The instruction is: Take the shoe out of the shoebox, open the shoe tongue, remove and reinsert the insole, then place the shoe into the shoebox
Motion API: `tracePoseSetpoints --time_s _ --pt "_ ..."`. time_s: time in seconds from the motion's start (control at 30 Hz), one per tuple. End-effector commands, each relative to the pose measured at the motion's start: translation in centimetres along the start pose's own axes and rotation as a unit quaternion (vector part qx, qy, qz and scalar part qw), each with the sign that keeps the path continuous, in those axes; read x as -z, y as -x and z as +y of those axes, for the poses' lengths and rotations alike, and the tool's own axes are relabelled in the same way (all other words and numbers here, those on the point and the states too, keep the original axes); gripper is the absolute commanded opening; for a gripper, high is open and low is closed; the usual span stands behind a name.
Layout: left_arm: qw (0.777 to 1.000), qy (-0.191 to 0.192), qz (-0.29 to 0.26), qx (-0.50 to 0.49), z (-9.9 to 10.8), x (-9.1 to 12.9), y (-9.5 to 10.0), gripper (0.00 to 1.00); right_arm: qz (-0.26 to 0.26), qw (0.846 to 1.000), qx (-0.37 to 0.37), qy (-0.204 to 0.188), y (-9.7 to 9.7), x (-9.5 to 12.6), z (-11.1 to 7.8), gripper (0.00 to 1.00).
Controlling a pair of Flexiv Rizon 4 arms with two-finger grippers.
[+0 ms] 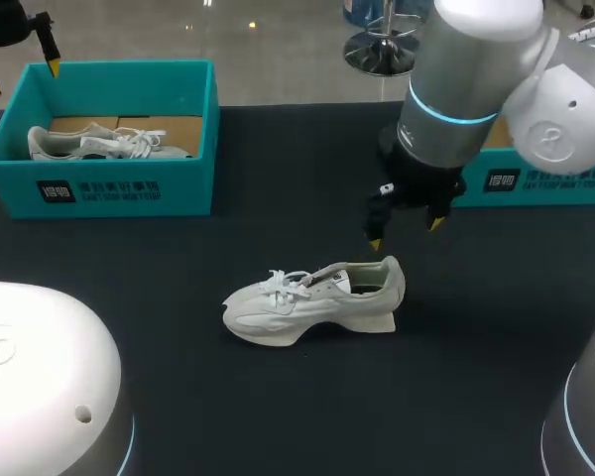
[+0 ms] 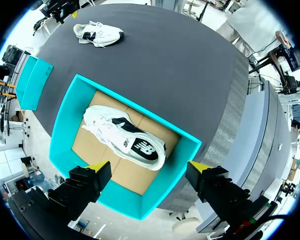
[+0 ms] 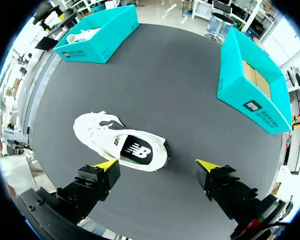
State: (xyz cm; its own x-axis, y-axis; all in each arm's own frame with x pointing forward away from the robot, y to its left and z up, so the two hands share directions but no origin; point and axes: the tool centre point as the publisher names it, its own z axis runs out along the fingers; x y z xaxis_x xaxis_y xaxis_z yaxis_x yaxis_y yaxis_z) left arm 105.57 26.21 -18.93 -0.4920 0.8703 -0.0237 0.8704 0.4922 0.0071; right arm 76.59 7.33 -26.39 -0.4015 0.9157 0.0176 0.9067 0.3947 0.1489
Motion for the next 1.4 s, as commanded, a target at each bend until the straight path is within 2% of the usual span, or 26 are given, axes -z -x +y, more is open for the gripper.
tracePoseSetpoints --time_s 0.03,0.13,0.2,0.27,0.37,0.43,0.47,0.5,1.4 --pt "1.0 0.0 0.001 -0.001 0.0 0.0 0.0 1.0 0.024 0.983 0.177 0.036 0.7 -0.3 0.3 1.0" --pt "1.0 0.0 0.001 -0.001 0.0 0.0 0.0 1.0 0.058 0.964 0.253 0.055 1.2 -0.1 0.5 1.0" --pt "1.0 0.0 0.001 -0.001 0.0 0.0 0.0 1.0 0.07 0.947 0.309 0.055 1.2 -0.1 0.5 1.0" --pt "1.0 0.0 0.001 -0.001 0.0 0.0 0.0 1.0 0.09 0.925 0.363 0.067 1.0 0.1 0.5 1.0" --pt "1.0 0.0 0.001 -0.001 0.0 0.0 0.0 1.0 0.12 0.881 0.45 0.081 0.5 0.2 0.2 1.0" --pt "1.0 0.0 0.001 -0.001 0.0 0.0 0.0 1.0 0.124 0.858 0.494 0.066 -0.1 -0.3 0.0 1.0" --pt "1.0 0.0 0.001 -0.001 0.0 0.0 0.0 1.0 0.119 0.855 0.504 0.036 -0.3 -0.8 -0.1 1.0" --pt "1.0 0.0 0.001 -0.001 0.0 0.0 0.0 1.0 0.088 0.861 0.501 -0.006 -0.4 -1.5 -0.1 1.0" --pt "1.0 0.0 0.001 -0.001 0.0 0.0 0.0 1.0 0.088 0.861 0.501 -0.006 -0.4 -1.5 -0.1 1.0"
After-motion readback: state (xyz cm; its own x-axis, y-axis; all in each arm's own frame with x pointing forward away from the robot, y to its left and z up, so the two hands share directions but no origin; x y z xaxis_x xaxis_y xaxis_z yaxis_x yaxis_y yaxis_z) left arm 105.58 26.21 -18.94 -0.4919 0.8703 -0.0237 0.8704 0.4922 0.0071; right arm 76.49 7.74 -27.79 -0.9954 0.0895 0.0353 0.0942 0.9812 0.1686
